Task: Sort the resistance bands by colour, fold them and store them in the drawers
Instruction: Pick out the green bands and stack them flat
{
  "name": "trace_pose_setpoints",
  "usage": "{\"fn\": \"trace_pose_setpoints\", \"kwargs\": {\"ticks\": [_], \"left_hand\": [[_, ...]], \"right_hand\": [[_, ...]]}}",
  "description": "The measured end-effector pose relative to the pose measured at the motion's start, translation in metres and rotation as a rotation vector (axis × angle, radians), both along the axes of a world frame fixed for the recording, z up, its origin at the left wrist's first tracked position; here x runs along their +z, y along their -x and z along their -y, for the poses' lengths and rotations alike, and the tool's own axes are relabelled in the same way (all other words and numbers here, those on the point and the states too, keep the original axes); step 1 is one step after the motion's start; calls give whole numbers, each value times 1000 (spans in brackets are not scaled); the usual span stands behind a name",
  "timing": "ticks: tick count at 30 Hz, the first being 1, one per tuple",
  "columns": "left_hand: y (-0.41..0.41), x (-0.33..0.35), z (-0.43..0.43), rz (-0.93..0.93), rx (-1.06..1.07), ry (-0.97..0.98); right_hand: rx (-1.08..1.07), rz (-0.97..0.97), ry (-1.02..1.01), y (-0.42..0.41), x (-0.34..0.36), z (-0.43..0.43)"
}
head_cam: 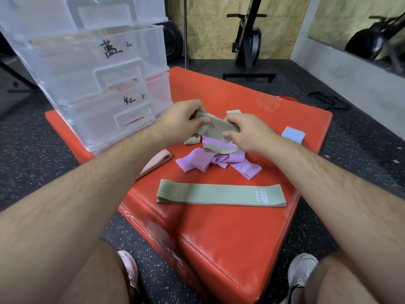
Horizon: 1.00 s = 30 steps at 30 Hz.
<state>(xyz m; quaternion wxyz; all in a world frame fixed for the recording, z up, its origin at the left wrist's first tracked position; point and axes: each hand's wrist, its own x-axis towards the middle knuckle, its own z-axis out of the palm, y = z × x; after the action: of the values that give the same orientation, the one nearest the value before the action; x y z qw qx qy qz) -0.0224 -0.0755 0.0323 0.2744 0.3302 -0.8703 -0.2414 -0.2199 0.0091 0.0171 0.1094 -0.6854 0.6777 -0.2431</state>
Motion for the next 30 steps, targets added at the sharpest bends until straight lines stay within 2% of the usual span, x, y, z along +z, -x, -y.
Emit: {"fn": "trace_pose_setpoints", "kwargs": {"ticks": [8, 11, 13, 18, 24, 30], "left_hand": [[-29, 14, -7, -164, 81, -161], [-45, 17, -1, -203, 121, -218], [-54, 16, 1, -193, 149, -244], [-70, 14, -4, -155, 223, -302], [-88, 0, -16, -25, 184, -403], [-92, -12, -40, 51, 125, -379]], "right_hand": [[-168, -110, -44, 28, -1, -10], [-206, -71, -42, 38, 11, -20], [-205, -13, -67, 45, 17, -28], [-197, -15, -121, 63, 30, -55], [-208, 222, -237, 71, 25, -84], [-160, 150, -318, 62, 7, -105]]}}
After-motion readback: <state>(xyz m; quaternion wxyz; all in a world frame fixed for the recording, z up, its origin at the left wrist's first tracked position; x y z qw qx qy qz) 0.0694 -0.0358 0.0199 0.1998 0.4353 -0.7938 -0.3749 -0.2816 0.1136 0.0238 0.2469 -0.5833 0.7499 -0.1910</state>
